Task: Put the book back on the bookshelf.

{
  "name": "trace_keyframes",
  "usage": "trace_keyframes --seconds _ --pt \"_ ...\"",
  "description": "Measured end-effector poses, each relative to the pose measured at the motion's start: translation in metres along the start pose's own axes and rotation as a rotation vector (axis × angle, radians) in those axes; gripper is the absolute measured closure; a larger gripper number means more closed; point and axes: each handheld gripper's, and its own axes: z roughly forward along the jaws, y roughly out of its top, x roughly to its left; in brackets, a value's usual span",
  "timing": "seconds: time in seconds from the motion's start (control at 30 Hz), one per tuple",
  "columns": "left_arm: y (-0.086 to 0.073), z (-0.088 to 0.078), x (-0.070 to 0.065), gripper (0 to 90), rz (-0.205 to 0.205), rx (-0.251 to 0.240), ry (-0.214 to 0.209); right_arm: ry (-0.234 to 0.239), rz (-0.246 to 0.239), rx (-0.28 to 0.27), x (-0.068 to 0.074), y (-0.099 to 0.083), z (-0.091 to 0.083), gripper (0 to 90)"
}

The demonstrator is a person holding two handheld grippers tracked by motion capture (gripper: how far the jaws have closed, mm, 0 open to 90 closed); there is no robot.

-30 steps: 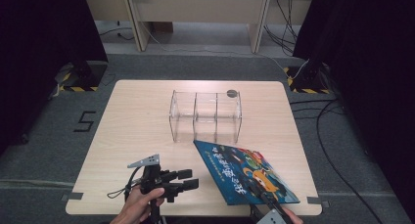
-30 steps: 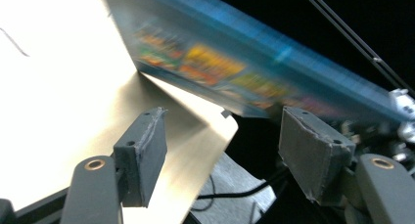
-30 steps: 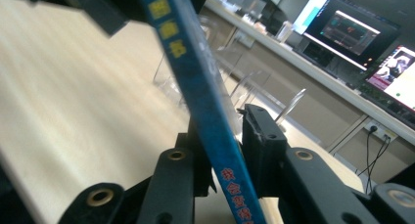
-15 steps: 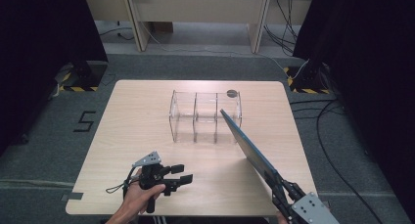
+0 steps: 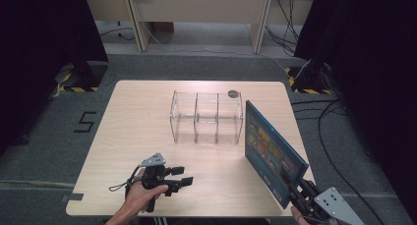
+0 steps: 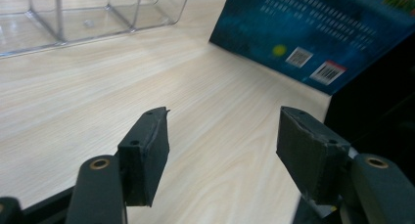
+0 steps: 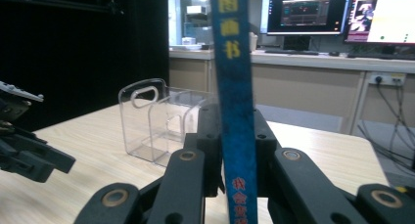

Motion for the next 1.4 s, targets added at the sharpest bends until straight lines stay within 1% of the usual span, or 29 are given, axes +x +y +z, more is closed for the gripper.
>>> trace_keyframes --seconds 0.03,0.1,0.17,0.2,0.3,0.37,0.4,0.43,0.5,0.53,0.63,0.67,0.77,0.9,1.0,1.03,1.07,1.1,1.17,1.3,1.4 --pt "-0.001 0.0 0.002 35.9 -0.008 0.004 0.005 -0.001 0.01 0.003 -0.001 -0.001 0.0 81.1" --pt "-0.001 0.0 0.005 35.8 0.0 0.014 0.022 -0.006 0.046 0.008 -0.003 -0.004 0.0 81.2" --pt "-0.001 0.0 0.007 35.7 0.035 0.024 0.06 -0.016 0.045 0.011 -0.003 -0.006 0.0 81.9" --pt "-0.002 0.0 0.008 35.5 0.048 0.03 0.07 -0.02 0.036 0.017 -0.004 -0.006 0.0 81.9" --pt "-0.003 0.002 0.009 34.2 0.077 0.052 0.088 -0.016 0.04 0.013 -0.005 -0.008 0.001 82.3" --pt "-0.004 0.004 0.009 33.4 0.093 0.075 0.095 -0.013 0.033 0.008 -0.005 -0.009 0.001 82.3" --pt "-0.004 0.005 0.01 32.8 0.101 0.086 0.1 -0.013 0.02 0.008 -0.004 -0.009 0.001 82.2" --pt "-0.005 0.006 0.01 32.4 0.111 0.096 0.113 -0.011 0.022 0.008 -0.004 -0.009 0.001 82.0" --pt "-0.006 0.007 0.011 31.8 0.118 0.105 0.124 -0.004 0.024 0.005 -0.003 -0.01 0.002 81.6" --pt "-0.005 0.007 0.011 31.8 0.114 0.105 0.124 -0.004 0.015 0.003 -0.003 -0.01 0.002 81.5" --pt "-0.006 0.007 0.012 31.6 0.105 0.102 0.118 0.0 0.026 -0.002 -0.003 -0.01 0.003 80.8" --pt "-0.005 0.007 0.012 31.6 0.106 0.102 0.117 0.0 0.02 -0.003 -0.003 -0.009 0.003 80.5" --pt "-0.006 0.008 0.012 31.7 0.107 0.103 0.114 0.006 0.023 -0.02 -0.003 -0.008 0.005 77.1" --pt "-0.006 0.008 0.011 31.7 0.104 0.108 0.104 0.019 0.009 -0.023 -0.003 -0.007 0.011 75.5" --pt "-0.007 0.009 0.011 31.6 0.106 0.112 0.106 0.029 0.018 -0.033 -0.007 -0.008 0.016 75.1" --pt "-0.006 0.009 0.012 31.6 0.105 0.111 0.106 0.032 0.026 -0.034 -0.008 -0.009 0.016 75.1" --pt "-0.006 0.009 0.012 31.5 0.105 0.11 0.106 0.038 0.049 -0.042 -0.01 -0.009 0.017 75.1" --pt "-0.007 0.009 0.012 31.5 0.106 0.111 0.107 0.042 0.054 -0.046 -0.011 -0.009 0.018 74.8" --pt "-0.007 0.01 0.012 31.5 0.107 0.115 0.107 0.035 0.052 -0.046 -0.013 -0.01 0.02 73.5" --pt "-0.008 0.01 0.012 31.5 0.108 0.118 0.106 0.046 0.056 -0.046 -0.014 -0.008 0.027 71.9" --pt "-0.007 0.01 0.012 31.5 0.109 0.118 0.105 0.053 0.053 -0.05 -0.014 -0.007 0.03 72.8"
